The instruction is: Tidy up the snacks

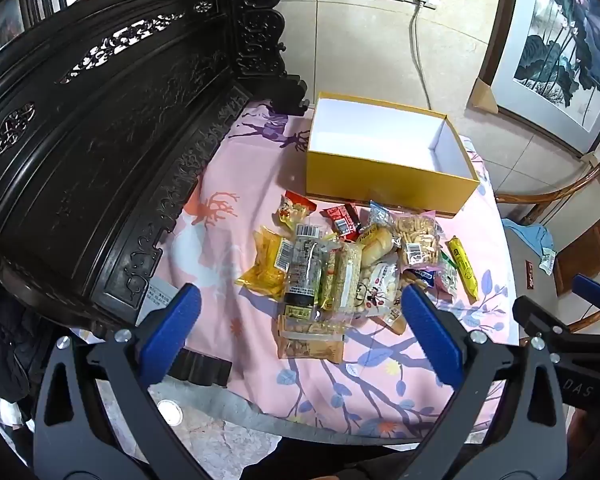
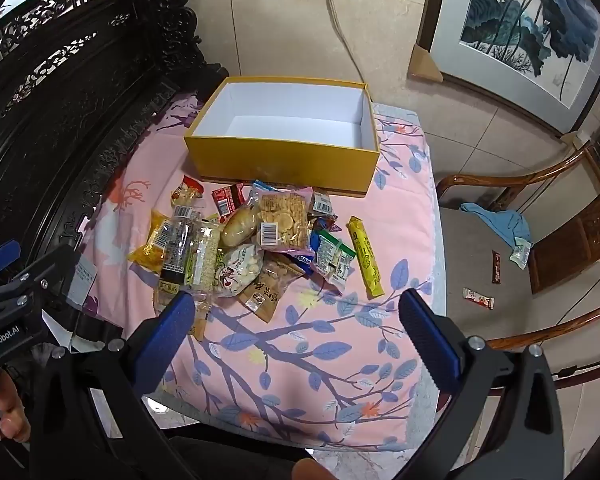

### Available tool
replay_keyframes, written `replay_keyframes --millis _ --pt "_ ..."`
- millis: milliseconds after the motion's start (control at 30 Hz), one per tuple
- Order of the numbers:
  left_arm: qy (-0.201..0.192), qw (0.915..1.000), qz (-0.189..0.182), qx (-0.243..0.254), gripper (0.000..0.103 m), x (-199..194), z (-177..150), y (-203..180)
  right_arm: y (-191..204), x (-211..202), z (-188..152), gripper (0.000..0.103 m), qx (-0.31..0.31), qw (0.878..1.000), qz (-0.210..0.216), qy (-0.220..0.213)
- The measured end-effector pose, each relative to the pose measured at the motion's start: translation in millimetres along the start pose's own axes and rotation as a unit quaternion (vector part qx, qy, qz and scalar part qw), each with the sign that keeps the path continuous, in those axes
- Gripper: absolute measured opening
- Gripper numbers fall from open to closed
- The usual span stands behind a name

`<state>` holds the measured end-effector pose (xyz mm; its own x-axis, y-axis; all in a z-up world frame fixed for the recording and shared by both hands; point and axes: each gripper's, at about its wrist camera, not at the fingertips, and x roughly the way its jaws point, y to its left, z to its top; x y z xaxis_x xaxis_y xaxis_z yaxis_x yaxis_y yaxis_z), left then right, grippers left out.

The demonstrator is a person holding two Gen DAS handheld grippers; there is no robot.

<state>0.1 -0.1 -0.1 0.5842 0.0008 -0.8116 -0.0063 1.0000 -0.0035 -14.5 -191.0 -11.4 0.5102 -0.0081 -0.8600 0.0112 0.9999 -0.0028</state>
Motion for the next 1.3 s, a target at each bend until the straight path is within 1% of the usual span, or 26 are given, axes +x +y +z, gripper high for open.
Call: replay_keyframes --millis 33,167,300,567,900,1200,1300 --pt "-0.004 1.0 -0.001 0.0 0.101 -0.1 -0.2 0.0 -0.4 0.5 -0.1 0.102 0.0 1.0 -0.001 0.001" --pt "-0.003 1.0 -0.002 0.002 0.101 0.4 -0.2 0.6 -1.7 0.4 -1.1 0.102 0.0 1.0 -0.001 -0.002" --pt "-0.001 1.0 0.004 0.006 0.101 0.0 -1.5 -3.1 -1.8 -1.3 -1.6 0.102 0.002 1.0 -0.002 0.0" --pt "0.0 1.0 0.007 0.007 0.101 -2.4 -3.3 -4.0 -4.6 0.2 -1.7 0.102 0.006 1.0 0.006 0.0" --pt "0.008 0.9999 0.005 0.008 0.101 3.0 -9.0 0.8 -1.5 0.9 -2.7 0.102 0.004 1.0 0.008 0.002" --pt "0.005 0.9999 0.001 0.013 0.101 4.9 -12.3 1.1 -0.3 0.8 -3.1 0.102 0.008 1.0 0.005 0.003" --pt "0.007 0.9999 0.001 0.014 0.101 5.9 -8.8 -0.8 -0.5 0.3 -2.6 0.102 0.009 1.0 0.004 0.001"
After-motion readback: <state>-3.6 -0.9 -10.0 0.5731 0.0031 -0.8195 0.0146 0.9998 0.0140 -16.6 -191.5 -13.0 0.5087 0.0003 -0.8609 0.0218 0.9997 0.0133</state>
